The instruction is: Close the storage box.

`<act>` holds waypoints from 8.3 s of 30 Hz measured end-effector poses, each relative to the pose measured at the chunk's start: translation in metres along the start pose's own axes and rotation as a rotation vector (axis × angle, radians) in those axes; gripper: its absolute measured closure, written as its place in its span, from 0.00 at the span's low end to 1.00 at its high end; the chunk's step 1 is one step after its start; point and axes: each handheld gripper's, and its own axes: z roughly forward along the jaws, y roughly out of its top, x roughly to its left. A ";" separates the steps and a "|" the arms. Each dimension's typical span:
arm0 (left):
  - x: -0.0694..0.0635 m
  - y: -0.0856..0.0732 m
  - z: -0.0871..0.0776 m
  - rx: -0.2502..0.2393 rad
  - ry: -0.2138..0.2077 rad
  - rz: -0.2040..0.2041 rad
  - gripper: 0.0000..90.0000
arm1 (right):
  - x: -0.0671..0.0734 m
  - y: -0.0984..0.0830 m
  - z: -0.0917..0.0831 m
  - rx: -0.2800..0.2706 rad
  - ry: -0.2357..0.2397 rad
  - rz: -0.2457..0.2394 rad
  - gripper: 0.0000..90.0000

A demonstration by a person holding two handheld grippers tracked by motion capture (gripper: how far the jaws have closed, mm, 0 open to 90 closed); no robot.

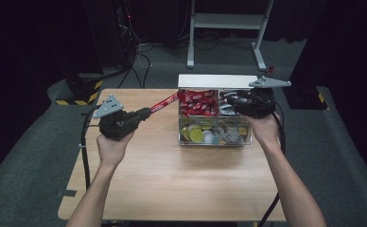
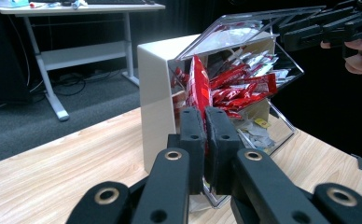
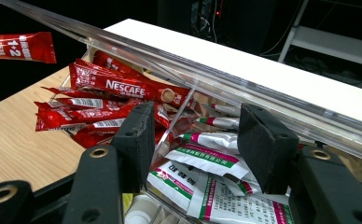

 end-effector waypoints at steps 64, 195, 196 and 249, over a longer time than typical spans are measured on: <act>0.025 -0.066 -0.027 0.017 0.129 -0.091 0.96 | 0.002 0.000 -0.002 -0.005 0.003 -0.003 0.52; 0.049 -0.217 0.008 0.371 0.437 -0.204 0.45 | -0.004 -0.013 -0.011 -0.002 0.007 0.020 0.52; 0.048 -0.217 0.008 0.377 0.437 -0.196 0.44 | -0.004 -0.014 -0.011 -0.003 0.006 0.022 0.52; 0.046 -0.217 0.009 0.381 0.450 -0.189 0.42 | -0.004 -0.056 -0.014 0.036 0.041 0.057 0.51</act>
